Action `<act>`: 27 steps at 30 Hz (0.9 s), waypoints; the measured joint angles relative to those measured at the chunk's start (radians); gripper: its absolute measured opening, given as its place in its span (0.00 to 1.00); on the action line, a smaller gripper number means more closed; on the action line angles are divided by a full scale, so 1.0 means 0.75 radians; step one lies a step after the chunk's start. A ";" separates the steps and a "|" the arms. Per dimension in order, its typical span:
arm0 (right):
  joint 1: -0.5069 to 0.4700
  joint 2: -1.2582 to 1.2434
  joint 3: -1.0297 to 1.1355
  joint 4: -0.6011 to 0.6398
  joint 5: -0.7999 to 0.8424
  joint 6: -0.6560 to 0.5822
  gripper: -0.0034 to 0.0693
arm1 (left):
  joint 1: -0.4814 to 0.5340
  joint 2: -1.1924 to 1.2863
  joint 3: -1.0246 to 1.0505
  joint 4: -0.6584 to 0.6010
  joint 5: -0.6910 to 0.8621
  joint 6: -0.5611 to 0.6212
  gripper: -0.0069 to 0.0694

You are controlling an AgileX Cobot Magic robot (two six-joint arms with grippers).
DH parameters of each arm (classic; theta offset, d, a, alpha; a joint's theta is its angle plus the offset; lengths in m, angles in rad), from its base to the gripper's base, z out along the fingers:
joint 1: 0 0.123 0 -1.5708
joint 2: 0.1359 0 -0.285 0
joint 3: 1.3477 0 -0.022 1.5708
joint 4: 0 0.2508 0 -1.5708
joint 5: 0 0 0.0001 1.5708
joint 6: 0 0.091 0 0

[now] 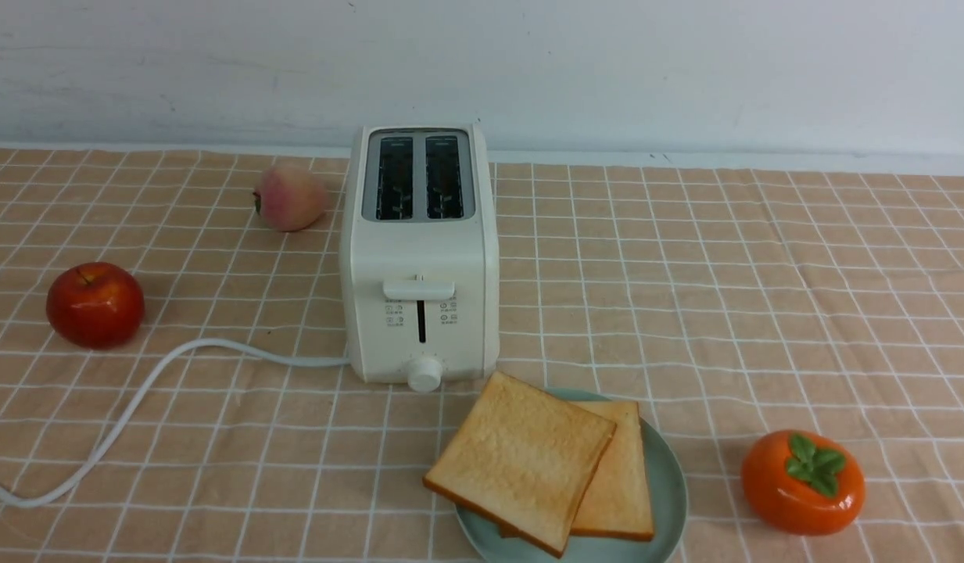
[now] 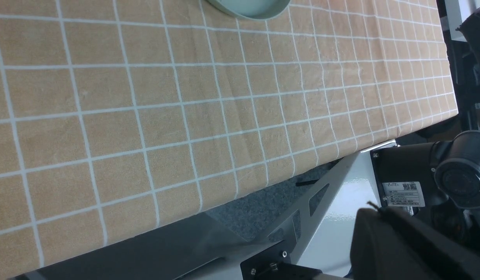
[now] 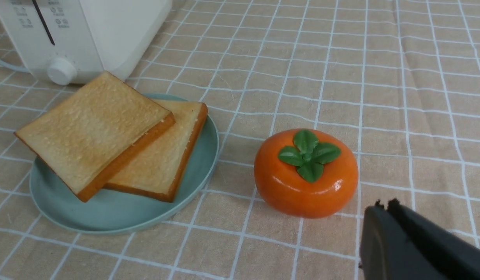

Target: Take toasted bread from bread machine on light coffee tablecloth place on plate.

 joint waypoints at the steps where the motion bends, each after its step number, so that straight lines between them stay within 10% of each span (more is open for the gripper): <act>1: 0.000 0.000 0.000 0.000 0.000 0.000 0.05 | 0.000 0.000 0.000 0.000 0.000 0.000 0.07; 18: 0.000 0.000 0.000 0.001 0.000 0.001 0.07 | 0.010 -0.305 0.255 0.626 -0.392 0.174 0.07; 27: 0.000 0.000 0.000 0.001 0.000 0.002 0.08 | 0.299 -0.594 0.591 0.975 -0.895 -0.061 0.07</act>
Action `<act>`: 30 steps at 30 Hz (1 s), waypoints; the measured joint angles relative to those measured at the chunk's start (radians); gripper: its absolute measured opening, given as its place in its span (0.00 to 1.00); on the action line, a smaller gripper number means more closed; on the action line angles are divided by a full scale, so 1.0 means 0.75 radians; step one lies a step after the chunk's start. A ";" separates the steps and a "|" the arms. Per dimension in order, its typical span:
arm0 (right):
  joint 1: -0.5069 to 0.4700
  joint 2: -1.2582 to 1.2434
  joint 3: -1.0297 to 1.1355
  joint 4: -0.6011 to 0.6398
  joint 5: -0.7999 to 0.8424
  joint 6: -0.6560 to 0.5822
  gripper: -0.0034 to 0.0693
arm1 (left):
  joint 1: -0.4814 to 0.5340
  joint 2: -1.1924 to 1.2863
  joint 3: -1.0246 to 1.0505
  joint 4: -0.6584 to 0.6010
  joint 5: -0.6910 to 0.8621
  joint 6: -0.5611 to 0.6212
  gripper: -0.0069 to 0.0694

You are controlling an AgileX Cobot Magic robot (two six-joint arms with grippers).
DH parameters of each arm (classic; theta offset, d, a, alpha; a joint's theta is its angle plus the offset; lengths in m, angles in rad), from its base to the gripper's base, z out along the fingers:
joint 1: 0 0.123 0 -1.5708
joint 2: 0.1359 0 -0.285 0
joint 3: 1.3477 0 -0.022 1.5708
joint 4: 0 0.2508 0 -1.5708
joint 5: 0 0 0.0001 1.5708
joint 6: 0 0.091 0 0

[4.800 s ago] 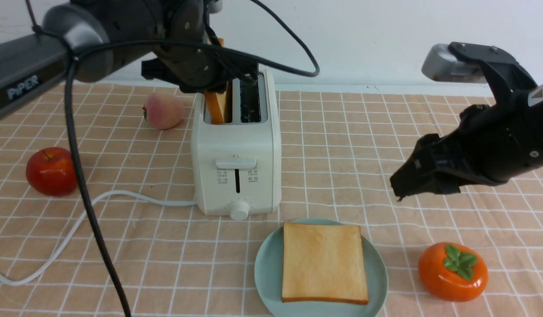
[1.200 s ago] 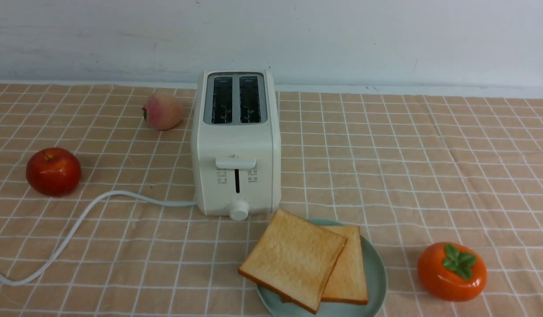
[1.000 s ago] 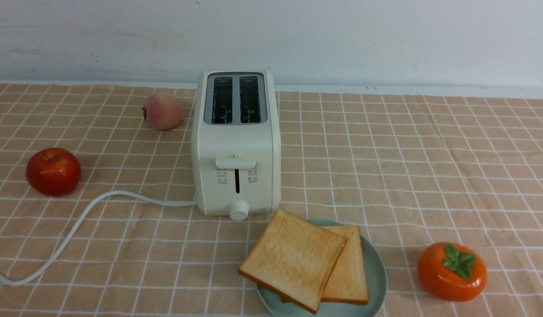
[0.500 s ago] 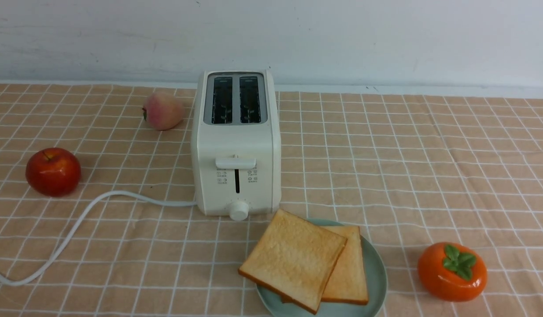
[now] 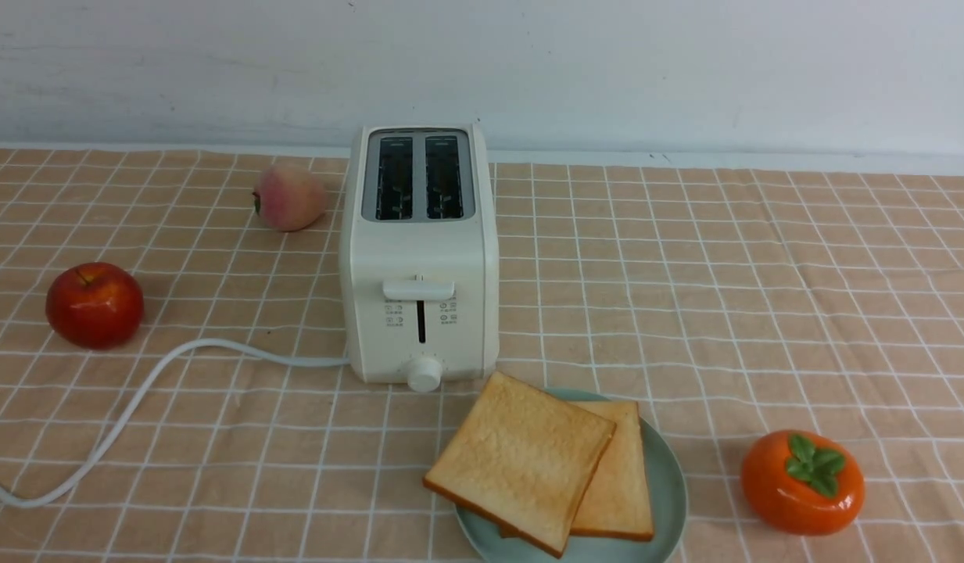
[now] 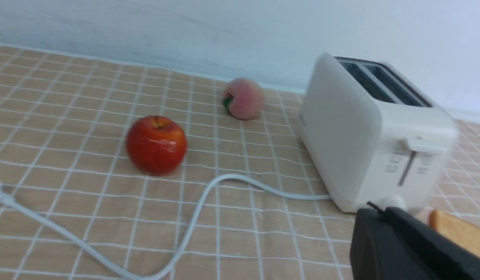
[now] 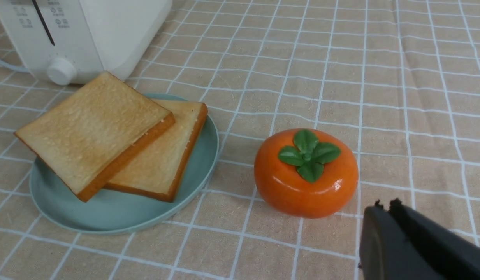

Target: Take toasted bread from bread machine on light coffee tablecloth place on plate.

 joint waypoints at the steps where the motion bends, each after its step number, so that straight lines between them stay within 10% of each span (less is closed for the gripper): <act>1: 0.000 0.000 0.000 0.000 0.000 0.000 0.08 | 0.032 -0.011 0.056 -0.005 -0.019 -0.004 0.07; 8: 0.000 0.000 0.000 0.000 0.000 0.000 0.09 | 0.162 -0.014 0.321 -0.266 -0.140 0.236 0.07; 30: 0.000 0.000 0.000 0.000 0.000 0.002 0.10 | 0.209 -0.014 0.455 -0.172 -0.194 0.345 0.09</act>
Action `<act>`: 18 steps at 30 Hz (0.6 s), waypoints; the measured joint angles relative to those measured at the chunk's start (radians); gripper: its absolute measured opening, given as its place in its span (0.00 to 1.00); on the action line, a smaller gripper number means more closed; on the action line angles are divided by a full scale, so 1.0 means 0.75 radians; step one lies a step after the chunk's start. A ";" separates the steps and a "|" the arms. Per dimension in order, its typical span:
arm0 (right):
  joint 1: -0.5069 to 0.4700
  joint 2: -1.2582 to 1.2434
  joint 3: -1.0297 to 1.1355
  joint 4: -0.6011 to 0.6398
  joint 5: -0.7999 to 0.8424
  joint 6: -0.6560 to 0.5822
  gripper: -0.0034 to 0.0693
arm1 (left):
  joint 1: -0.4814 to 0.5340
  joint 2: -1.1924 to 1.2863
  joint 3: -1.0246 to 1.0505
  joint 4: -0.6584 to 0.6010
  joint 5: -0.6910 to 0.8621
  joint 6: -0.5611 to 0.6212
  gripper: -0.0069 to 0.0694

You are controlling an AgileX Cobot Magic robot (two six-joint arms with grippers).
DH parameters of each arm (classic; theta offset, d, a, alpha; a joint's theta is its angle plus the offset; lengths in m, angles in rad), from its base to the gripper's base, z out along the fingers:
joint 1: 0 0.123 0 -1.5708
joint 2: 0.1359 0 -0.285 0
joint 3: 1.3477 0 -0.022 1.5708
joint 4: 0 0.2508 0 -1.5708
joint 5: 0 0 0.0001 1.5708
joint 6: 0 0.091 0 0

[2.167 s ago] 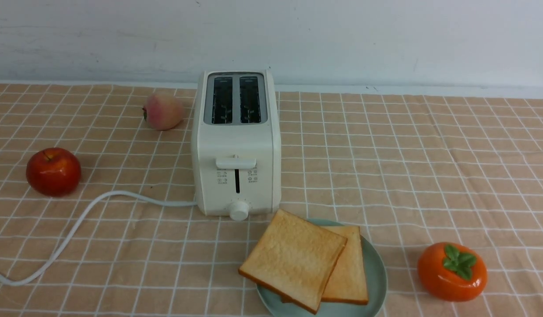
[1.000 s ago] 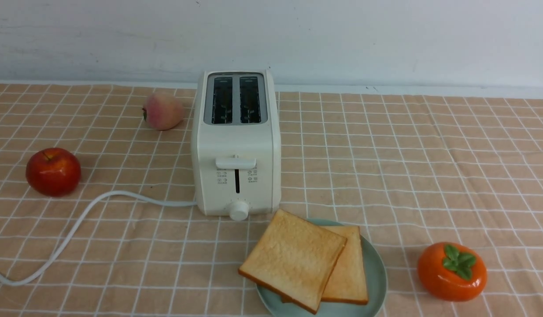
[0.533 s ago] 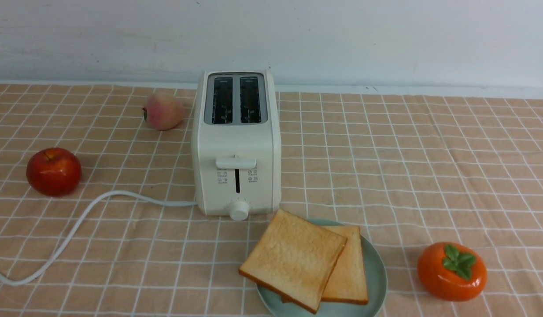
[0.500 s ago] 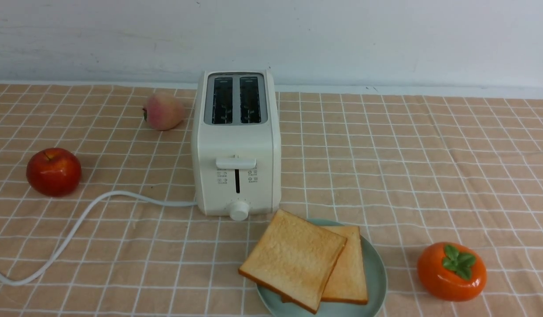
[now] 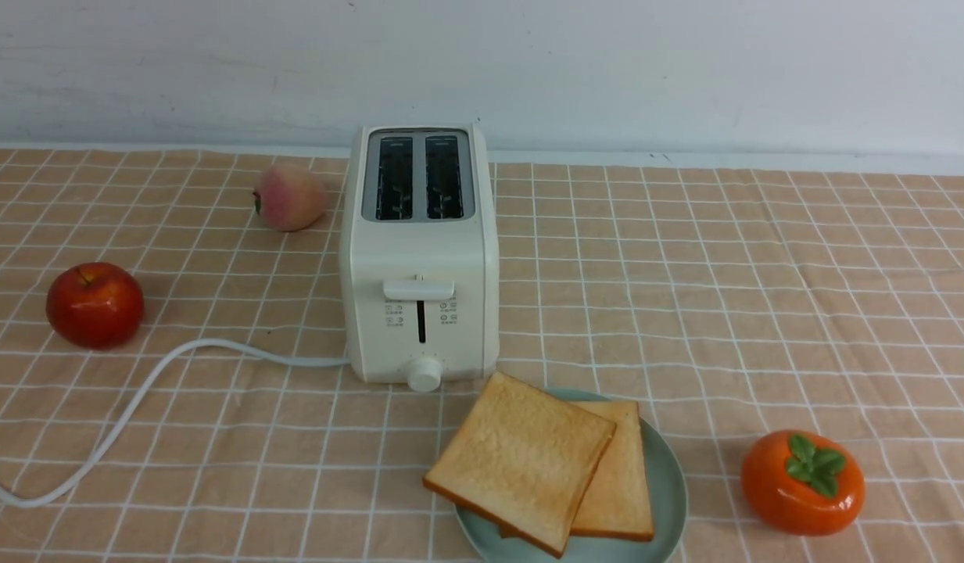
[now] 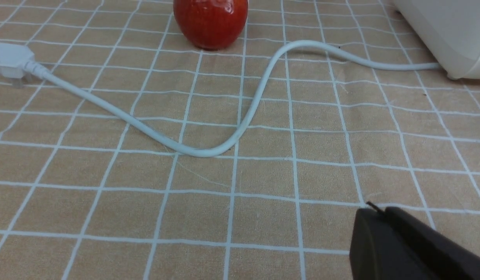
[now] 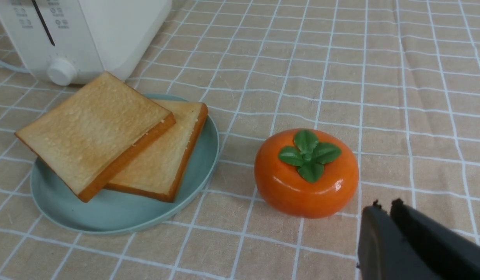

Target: Take toasted bread from bread machine on light coffee tablecloth place on plate.

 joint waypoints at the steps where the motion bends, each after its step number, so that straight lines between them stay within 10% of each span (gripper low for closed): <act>1: 0.000 0.000 0.000 0.000 0.000 0.000 0.10 | 0.000 0.000 0.000 0.000 0.000 0.000 0.09; 8: -0.023 -0.013 0.001 0.006 0.002 0.000 0.11 | 0.000 0.000 0.000 0.000 0.000 0.001 0.09; 18: -0.472 -0.153 0.017 -0.087 -0.012 0.000 0.12 | 0.000 0.000 0.000 0.000 0.000 0.001 0.10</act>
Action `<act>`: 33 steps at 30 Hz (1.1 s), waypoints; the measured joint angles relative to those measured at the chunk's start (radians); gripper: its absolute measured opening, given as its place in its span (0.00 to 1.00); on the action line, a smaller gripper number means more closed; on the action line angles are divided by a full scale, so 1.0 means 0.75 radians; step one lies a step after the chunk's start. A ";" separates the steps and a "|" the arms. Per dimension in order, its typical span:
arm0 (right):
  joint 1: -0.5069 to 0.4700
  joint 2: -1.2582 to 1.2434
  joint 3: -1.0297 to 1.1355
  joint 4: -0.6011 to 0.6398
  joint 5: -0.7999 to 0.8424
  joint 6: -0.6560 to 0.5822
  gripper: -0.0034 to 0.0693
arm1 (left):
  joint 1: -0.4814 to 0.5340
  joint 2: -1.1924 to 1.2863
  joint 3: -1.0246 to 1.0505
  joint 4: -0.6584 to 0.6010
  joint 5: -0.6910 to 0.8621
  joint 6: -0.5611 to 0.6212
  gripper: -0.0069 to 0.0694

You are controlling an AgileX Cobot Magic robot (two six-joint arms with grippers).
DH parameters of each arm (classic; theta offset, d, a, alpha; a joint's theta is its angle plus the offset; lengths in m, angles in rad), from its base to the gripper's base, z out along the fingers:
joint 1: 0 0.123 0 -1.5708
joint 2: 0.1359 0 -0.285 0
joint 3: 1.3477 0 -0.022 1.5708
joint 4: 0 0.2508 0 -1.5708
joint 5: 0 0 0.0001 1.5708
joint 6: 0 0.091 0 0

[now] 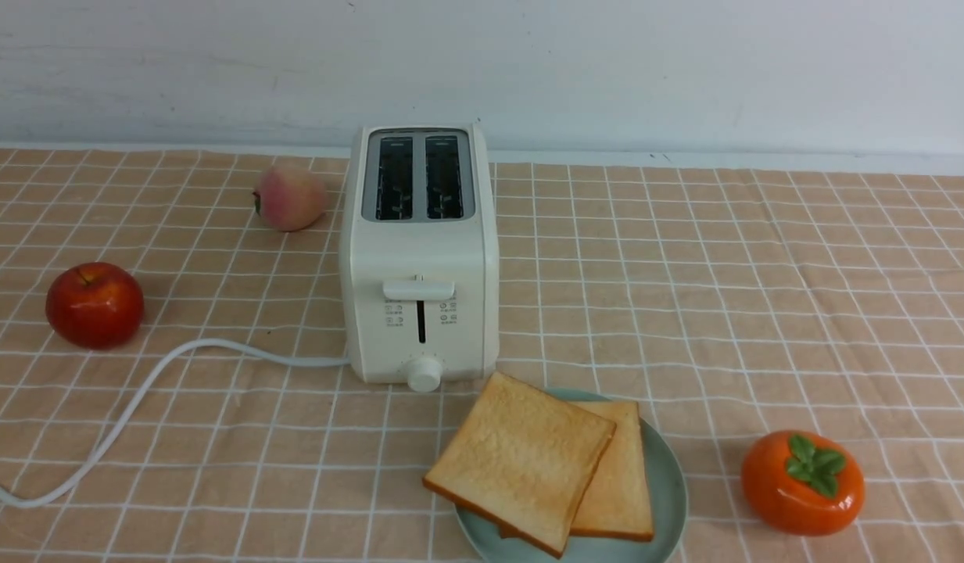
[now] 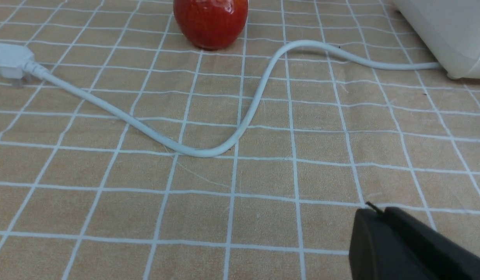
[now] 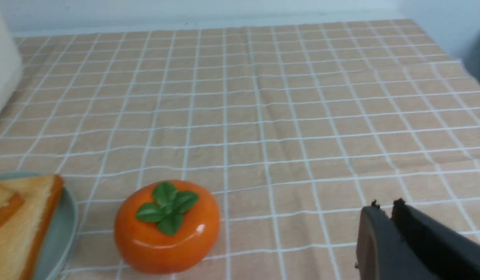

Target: Take toasted bread from bread machine on light coffee tablecloth place on plate.

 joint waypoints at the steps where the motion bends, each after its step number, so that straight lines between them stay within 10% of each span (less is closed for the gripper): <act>1: -0.029 -0.017 0.026 -0.005 -0.024 0.000 0.12 | 0.000 0.000 0.000 0.000 0.000 0.000 0.10; 33: -0.066 -0.128 0.319 -0.032 -0.118 0.001 0.18 | 0.000 0.000 0.003 0.000 0.000 0.001 0.12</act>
